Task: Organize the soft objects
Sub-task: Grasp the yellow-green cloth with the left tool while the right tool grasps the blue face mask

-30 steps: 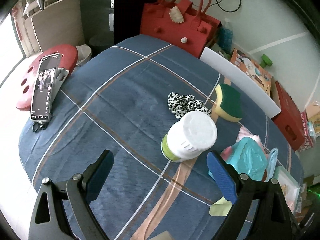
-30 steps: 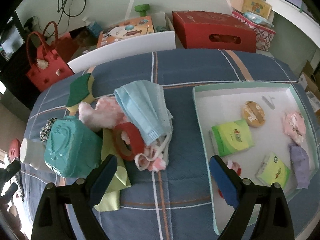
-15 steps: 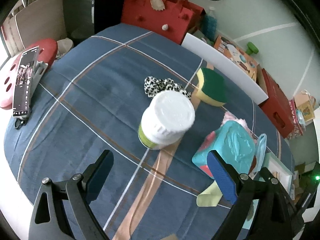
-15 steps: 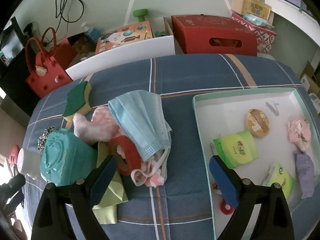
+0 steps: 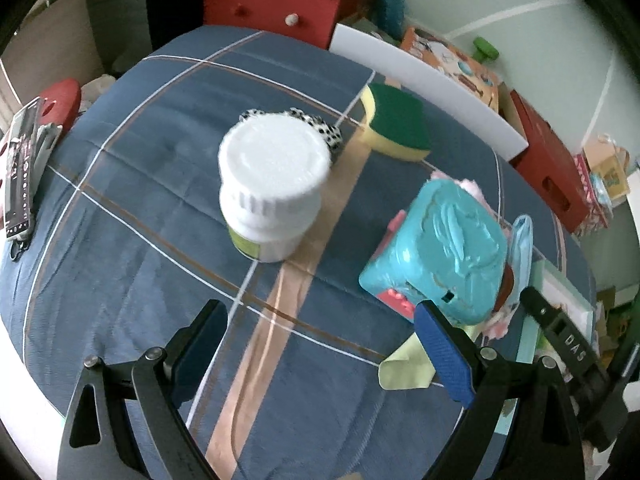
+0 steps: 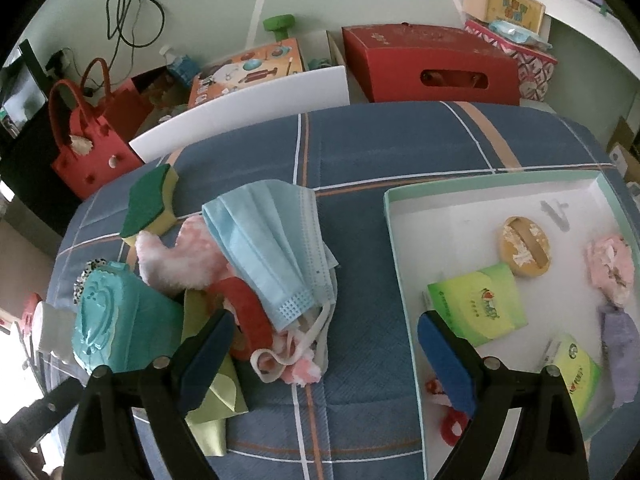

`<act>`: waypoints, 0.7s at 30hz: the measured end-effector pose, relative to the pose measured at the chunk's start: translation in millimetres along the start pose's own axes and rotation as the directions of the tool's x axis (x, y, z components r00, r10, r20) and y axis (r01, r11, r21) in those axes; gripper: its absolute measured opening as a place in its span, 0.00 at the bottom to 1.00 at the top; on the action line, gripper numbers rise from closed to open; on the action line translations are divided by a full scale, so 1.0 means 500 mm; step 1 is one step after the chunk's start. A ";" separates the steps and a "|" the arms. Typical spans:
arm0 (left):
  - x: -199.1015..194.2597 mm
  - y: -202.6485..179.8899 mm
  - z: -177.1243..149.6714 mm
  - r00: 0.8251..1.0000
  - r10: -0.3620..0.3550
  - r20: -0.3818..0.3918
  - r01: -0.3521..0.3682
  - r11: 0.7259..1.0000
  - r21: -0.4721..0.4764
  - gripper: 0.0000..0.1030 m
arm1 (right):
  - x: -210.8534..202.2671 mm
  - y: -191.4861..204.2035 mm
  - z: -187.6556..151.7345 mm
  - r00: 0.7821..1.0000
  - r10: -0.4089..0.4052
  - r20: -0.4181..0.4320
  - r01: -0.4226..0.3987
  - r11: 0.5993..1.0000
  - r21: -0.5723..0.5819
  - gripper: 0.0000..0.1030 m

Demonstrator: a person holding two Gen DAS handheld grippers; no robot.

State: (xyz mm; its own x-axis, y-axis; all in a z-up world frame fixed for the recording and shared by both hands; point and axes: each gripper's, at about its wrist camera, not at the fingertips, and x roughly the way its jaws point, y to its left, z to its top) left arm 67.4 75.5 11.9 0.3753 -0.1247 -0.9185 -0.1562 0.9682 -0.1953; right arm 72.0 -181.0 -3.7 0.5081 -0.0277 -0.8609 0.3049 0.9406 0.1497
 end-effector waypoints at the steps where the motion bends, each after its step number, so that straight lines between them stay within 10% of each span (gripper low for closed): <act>1: 0.003 -0.004 -0.002 1.000 0.000 -0.005 0.000 1.000 0.007 0.92 | -0.001 -0.002 0.001 1.000 0.006 0.004 -0.006 1.000 0.001 0.90; 21: 0.102 -0.129 -0.049 0.992 0.017 -0.125 0.006 0.984 0.180 0.92 | 0.022 -0.015 0.021 0.991 0.129 0.042 -0.130 0.991 0.010 0.64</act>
State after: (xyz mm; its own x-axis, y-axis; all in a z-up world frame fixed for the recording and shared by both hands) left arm 74.2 1.4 -30.6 0.2551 -0.1345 -0.9575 0.0132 0.9907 -0.1356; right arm 83.5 -192.1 -9.0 0.5768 0.0800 -0.8130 0.2447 0.9326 0.2654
